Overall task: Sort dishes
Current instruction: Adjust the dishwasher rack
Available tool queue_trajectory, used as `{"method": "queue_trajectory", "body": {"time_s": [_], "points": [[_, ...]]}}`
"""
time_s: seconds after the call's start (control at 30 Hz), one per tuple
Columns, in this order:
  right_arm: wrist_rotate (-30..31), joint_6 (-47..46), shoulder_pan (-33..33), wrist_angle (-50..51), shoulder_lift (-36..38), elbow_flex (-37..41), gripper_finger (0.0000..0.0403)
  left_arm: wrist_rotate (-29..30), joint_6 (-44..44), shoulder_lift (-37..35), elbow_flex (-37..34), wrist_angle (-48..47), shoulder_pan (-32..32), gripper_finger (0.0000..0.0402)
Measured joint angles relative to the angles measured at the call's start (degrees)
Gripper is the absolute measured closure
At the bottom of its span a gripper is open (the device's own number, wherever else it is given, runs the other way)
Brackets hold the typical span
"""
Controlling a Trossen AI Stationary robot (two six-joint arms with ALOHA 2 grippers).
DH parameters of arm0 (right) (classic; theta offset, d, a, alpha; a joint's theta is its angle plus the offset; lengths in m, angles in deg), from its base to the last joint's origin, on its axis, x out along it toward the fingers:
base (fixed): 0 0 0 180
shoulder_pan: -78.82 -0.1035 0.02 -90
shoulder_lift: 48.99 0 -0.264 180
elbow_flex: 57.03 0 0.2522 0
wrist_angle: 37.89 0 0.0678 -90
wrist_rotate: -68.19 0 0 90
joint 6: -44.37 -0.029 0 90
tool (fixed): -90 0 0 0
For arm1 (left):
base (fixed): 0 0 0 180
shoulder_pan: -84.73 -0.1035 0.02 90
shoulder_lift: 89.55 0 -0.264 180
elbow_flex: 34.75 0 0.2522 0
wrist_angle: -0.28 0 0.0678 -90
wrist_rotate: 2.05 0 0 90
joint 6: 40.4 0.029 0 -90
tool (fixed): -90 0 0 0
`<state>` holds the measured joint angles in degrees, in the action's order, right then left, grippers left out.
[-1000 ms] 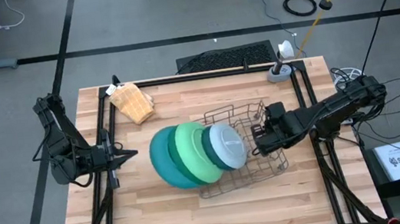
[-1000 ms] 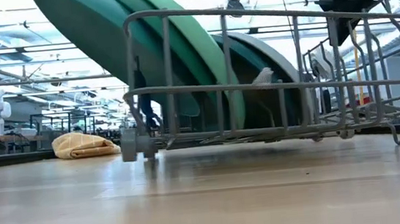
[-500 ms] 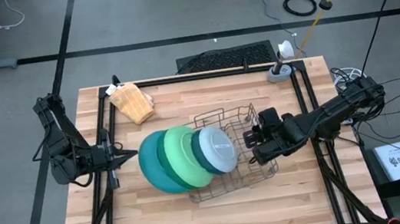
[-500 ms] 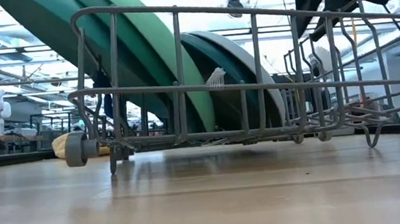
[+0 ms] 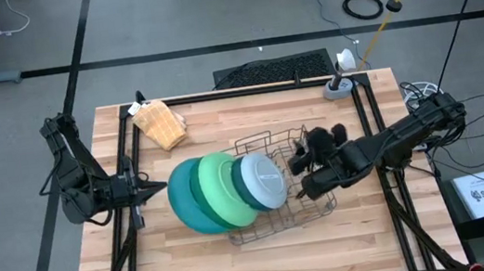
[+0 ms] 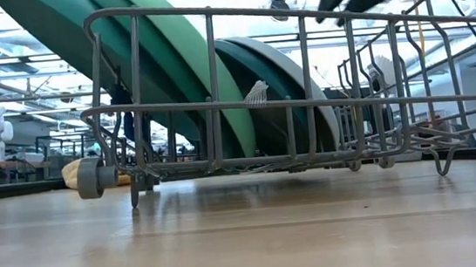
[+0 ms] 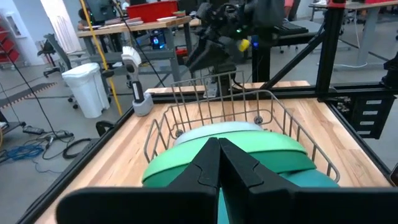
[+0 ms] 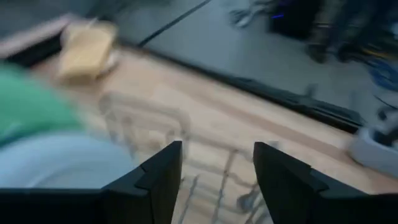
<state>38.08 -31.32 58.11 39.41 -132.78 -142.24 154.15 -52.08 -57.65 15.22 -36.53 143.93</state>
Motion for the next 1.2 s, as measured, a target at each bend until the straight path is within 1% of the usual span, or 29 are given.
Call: {"method": "queue_trajectory", "body": {"time_s": [0.03,0.1,0.2,0.3,0.33,0.37,0.53,0.63,0.73,0.9,1.07,1.2], "points": [[-2.1,6.0,0.1,-2.8,0.0,-0.4,0.0217,0.0,0.0,0.1,0.0,0.0,0.0,0.0394],[-8.1,19.7,0.6,-9.9,0.0,-0.9,0.0236,0.0,0.0,0.4,0.0,0.0,0.0,0.0394],[-16.6,36.3,1.4,-18.9,0.0,-1.7,0.0288,0.0,0.0,0.7,0.0,0.0,0.0,0.0394],[-22.4,44.9,3.2,-20.3,0.0,-3.2,0.0362,0.0,0.0,0.7,0.0,0.0,0.0,0.0394],[-23.9,46.8,4.1,-19.6,0.0,-3.5,0.0382,0.0,0.0,0.7,0.0,0.1,0.0,0.0394],[-25.4,48.3,5.1,-18.5,0.0,-3.7,0.0391,0.0,-0.1,0.7,0.0,0.3,0.0,0.0394],[-34.0,52.6,11.0,-10.8,-0.6,-3.8,0.0401,0.0,-1.4,0.8,0.0,0.3,0.0,0.0394],[-37.4,56.1,13.6,-7.5,-2.4,-3.8,0.0402,0.0,-1.5,1.0,0.0,0.3,0.0,0.0394],[-40.5,59.6,15.8,-6.2,-4.6,-3.8,0.0402,0.0,-1.5,1.2,0.0,0.3,0.0,0.0394],[-40.8,60.7,18.8,-4.0,-8.6,-3.8,0.0403,0.1,-1.5,1.4,0.0,0.3,0.0,0.0394],[-40.7,58.4,21.2,-0.8,-12.5,-3.8,0.0403,0.1,-1.6,1.4,0.0,0.3,0.0,0.0394],[-40.3,55.5,22.3,1.8,-13.9,-3.8,0.0403,0.0,-1.5,1.4,0.0,0.3,0.0,0.0394]]}}
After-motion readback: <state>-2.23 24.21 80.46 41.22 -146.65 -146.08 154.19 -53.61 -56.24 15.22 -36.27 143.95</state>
